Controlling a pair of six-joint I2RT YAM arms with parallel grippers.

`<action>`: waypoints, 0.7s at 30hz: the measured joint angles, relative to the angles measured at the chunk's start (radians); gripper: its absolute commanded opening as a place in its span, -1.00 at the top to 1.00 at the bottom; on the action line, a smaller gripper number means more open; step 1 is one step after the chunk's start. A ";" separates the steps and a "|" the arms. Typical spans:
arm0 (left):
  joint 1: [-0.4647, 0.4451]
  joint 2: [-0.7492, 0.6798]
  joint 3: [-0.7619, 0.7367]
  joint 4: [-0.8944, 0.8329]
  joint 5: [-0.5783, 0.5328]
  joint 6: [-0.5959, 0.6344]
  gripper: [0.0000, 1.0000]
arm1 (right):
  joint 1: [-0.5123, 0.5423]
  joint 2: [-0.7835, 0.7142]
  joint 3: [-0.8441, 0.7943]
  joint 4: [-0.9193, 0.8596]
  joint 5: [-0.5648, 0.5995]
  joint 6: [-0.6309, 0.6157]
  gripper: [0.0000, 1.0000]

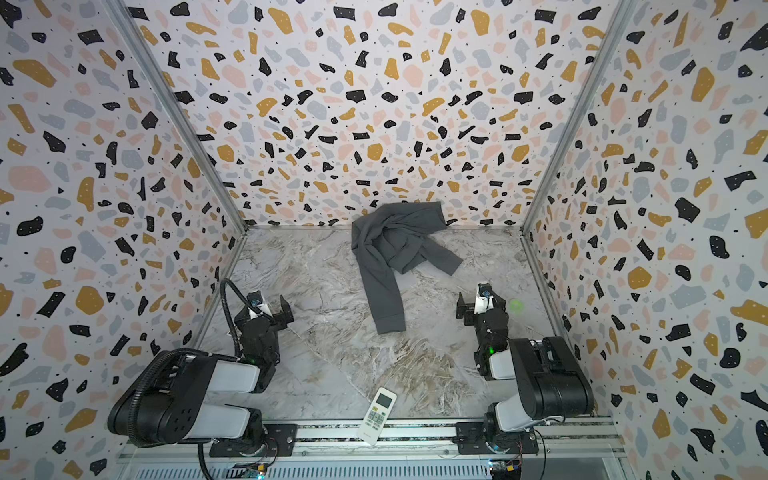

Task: Zip up the jacket
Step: 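Move both grippers forward toward the grey jacket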

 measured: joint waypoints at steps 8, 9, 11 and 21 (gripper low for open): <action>0.000 0.000 0.000 -0.001 0.000 0.000 -0.99 | 0.000 0.000 0.000 -0.001 -0.003 0.000 -0.98; 0.000 0.000 0.000 -0.001 0.000 0.000 -0.99 | 0.000 0.000 0.000 -0.001 -0.003 0.000 -0.98; 0.000 0.000 0.000 -0.001 0.000 0.000 -0.99 | -0.005 0.000 0.000 -0.002 -0.010 0.000 -0.98; 0.000 0.000 0.000 -0.005 0.001 0.000 -0.99 | -0.030 0.000 0.000 -0.002 -0.047 0.004 -0.98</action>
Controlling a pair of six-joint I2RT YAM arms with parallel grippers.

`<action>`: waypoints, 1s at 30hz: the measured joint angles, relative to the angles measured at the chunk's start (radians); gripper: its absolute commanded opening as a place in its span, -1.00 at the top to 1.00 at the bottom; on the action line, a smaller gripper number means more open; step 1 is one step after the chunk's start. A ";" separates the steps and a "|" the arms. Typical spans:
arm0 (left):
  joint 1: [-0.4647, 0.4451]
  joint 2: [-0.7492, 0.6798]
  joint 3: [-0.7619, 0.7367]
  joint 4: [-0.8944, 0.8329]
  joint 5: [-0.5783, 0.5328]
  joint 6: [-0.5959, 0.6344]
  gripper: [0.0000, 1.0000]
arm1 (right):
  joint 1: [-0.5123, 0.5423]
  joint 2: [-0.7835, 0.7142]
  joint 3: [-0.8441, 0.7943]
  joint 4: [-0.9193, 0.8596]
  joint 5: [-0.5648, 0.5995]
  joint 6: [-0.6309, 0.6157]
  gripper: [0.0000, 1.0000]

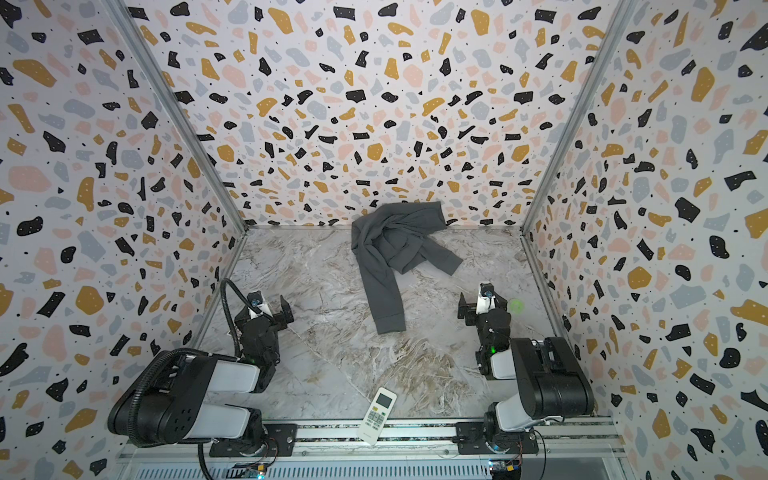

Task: Zip up the jacket
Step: 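Move both grippers forward toward the grey jacket, then grasp the grey jacket's front edges with both grippers and lift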

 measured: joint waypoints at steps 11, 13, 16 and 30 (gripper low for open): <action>0.003 -0.005 0.000 0.001 0.009 0.005 -1.00 | 0.003 -0.001 0.000 0.000 -0.007 0.000 -0.98; -0.024 -0.051 0.000 -0.027 -0.003 0.026 -1.00 | 0.029 -0.044 -0.003 -0.034 0.038 -0.005 -0.98; -0.113 -0.235 0.098 -0.284 -0.029 0.031 -1.00 | 0.075 -0.229 0.012 -0.187 0.095 0.008 -0.98; -0.372 0.102 1.015 -1.003 0.182 -0.193 -0.99 | -0.039 0.063 0.747 -0.711 -0.346 0.212 -0.98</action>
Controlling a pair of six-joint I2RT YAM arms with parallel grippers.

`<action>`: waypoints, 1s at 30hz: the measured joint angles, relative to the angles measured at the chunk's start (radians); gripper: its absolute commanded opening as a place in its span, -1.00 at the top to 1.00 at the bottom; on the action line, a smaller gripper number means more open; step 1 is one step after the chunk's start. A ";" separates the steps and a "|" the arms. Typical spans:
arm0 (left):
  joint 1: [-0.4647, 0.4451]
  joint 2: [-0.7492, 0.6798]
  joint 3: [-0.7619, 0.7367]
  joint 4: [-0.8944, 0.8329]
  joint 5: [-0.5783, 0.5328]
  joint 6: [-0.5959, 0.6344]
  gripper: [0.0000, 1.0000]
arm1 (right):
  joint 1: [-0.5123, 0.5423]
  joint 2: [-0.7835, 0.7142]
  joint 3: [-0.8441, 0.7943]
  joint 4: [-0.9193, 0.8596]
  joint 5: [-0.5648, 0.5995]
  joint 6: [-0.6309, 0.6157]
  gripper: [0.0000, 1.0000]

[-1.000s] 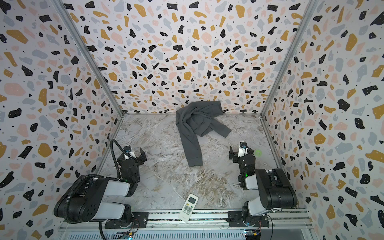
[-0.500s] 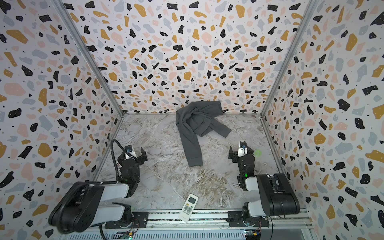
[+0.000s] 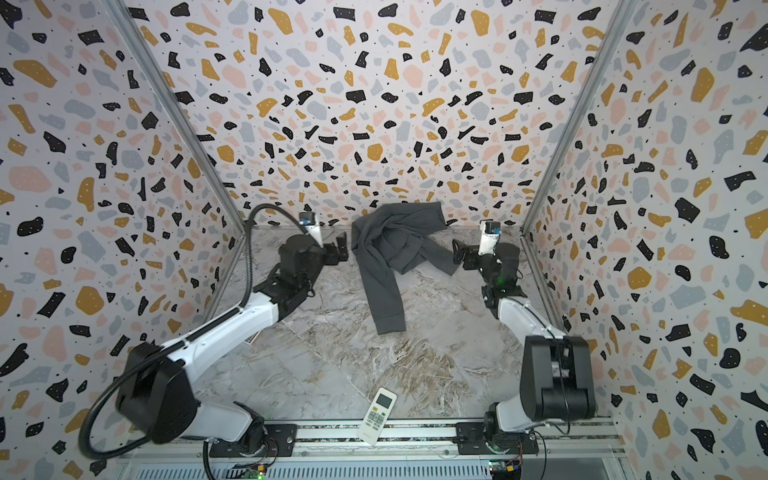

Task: Zip up the jacket
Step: 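Grasp the grey jacket's front edges with both grippers and lift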

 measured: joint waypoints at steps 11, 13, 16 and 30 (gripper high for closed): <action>-0.035 0.557 0.419 -0.278 0.104 -0.061 -1.00 | 0.008 0.628 0.599 -0.448 -0.251 -0.027 -0.98; -0.034 0.616 0.475 -0.318 0.100 -0.058 -0.99 | 0.016 0.674 0.647 -0.528 -0.230 -0.054 -0.98; -0.026 0.689 0.557 -0.375 0.090 -0.053 -0.99 | 0.046 0.721 0.718 -0.633 -0.167 -0.117 -1.00; 0.090 0.673 0.441 -0.396 0.164 -0.065 -0.99 | 0.230 0.846 0.964 -0.866 0.179 -0.325 0.37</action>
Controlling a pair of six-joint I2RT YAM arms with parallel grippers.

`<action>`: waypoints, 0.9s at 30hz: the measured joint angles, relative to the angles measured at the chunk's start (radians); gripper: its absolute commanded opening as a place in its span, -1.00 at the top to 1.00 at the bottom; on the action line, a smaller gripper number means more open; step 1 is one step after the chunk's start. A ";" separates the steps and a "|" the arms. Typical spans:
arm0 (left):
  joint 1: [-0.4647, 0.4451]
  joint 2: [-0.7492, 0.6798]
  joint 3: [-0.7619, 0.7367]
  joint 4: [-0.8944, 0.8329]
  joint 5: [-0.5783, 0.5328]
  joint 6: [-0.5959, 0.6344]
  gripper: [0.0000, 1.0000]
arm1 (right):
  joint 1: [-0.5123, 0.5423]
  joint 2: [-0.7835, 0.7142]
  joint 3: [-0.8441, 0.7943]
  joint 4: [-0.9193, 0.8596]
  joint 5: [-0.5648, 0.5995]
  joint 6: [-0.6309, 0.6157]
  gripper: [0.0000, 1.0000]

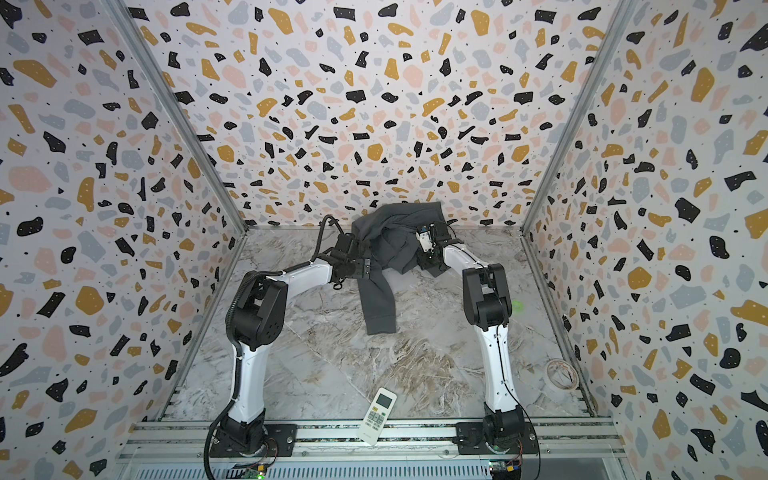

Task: Zip up the jacket

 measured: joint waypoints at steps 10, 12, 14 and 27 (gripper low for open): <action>0.005 0.045 0.014 0.066 0.270 -0.001 -0.10 | -0.010 -0.081 -0.135 0.032 -0.012 0.024 1.00; 0.006 0.045 0.014 0.084 0.328 -0.006 0.55 | -0.010 -0.118 -0.185 0.032 -0.024 0.034 1.00; 0.010 0.044 0.006 0.121 0.389 -0.024 1.00 | -0.010 -0.171 -0.260 0.032 -0.039 0.049 1.00; 0.225 -0.371 -0.408 0.281 0.393 -0.122 1.00 | -0.071 -0.673 -0.679 0.026 -0.084 0.148 0.89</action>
